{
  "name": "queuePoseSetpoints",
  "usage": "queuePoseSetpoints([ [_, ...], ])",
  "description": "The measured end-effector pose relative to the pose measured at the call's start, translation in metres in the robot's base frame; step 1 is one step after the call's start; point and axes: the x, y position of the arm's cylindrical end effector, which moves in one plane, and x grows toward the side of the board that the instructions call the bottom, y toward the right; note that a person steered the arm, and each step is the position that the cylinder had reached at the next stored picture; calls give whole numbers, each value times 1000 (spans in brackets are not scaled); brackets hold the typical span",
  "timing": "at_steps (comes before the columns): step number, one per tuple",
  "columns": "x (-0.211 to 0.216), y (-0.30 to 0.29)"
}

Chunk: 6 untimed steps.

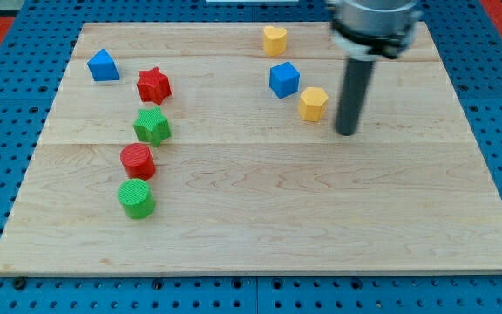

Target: Move the yellow hexagon slightly left

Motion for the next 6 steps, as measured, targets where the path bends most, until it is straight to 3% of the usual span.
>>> queuePoseSetpoints([
  [1, -42, 44],
  [2, -86, 30],
  [6, -49, -113],
])
